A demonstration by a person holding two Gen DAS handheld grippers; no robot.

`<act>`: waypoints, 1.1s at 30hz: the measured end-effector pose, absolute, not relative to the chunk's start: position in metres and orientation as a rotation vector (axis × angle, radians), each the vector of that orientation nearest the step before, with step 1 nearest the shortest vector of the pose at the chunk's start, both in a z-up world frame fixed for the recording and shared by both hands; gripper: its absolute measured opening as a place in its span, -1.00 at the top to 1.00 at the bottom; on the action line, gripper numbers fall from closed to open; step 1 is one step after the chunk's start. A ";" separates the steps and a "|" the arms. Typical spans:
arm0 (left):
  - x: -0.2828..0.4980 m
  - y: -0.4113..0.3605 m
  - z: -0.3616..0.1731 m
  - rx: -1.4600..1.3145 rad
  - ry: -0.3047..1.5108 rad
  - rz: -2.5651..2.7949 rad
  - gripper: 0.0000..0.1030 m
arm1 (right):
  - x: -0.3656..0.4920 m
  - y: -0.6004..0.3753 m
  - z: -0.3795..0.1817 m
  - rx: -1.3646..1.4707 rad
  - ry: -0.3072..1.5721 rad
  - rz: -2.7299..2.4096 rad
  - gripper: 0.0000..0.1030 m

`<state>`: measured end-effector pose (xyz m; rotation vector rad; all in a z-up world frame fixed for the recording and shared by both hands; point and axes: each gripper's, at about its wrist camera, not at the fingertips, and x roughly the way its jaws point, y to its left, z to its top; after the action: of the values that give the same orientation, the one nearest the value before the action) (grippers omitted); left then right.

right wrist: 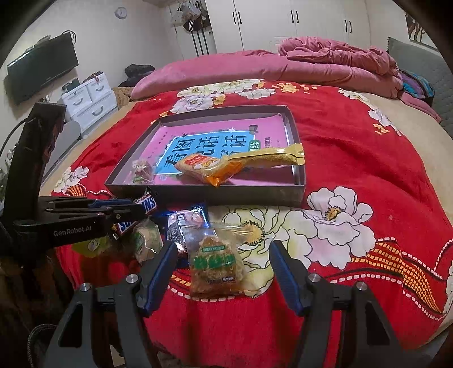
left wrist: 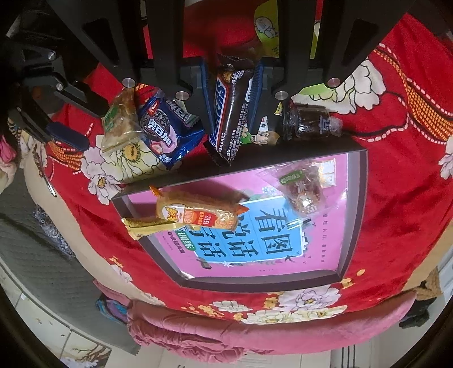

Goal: Organize snacks
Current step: 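Lift the Snickers bar with the left tool while the right grasps the cookie bag, then raise the cookie bag with the right tool while the left holds the Snickers bar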

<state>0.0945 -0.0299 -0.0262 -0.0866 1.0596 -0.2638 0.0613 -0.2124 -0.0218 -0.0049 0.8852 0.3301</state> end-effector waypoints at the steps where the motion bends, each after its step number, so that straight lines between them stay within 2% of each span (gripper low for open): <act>1: 0.094 -0.028 -0.025 -0.089 1.055 -0.259 0.56 | 0.061 -0.212 -0.022 -0.006 0.887 0.330 -0.29; 6: 0.093 -0.018 -0.020 -0.130 1.039 -0.254 0.63 | 0.063 -0.210 -0.029 -0.012 0.918 0.333 -0.29; 17: 0.089 -0.009 -0.016 -0.167 1.021 -0.245 0.65 | 0.074 -0.199 -0.051 -0.044 0.992 0.337 -0.29; 19: 0.088 -0.008 -0.015 -0.169 1.017 -0.245 0.65 | 0.075 -0.199 -0.054 -0.032 1.004 0.349 -0.23; 20: 0.087 -0.007 -0.014 -0.171 1.016 -0.246 0.65 | 0.076 -0.200 -0.055 -0.025 1.009 0.354 -0.09; 23: 0.086 -0.006 -0.013 -0.175 1.014 -0.244 0.65 | 0.077 -0.202 -0.054 -0.014 1.008 0.360 0.03; 27: 0.085 -0.003 -0.013 -0.179 1.012 -0.236 0.65 | 0.077 -0.202 -0.050 -0.015 0.992 0.368 0.13; 33: 0.084 -0.001 -0.009 -0.181 1.002 -0.231 0.65 | 0.078 -0.215 -0.041 0.044 0.951 0.351 0.15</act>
<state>0.0843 -0.0005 -0.0093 -0.1806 1.0019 -0.2315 0.0778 -0.2148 -0.0407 0.0441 0.9509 0.3506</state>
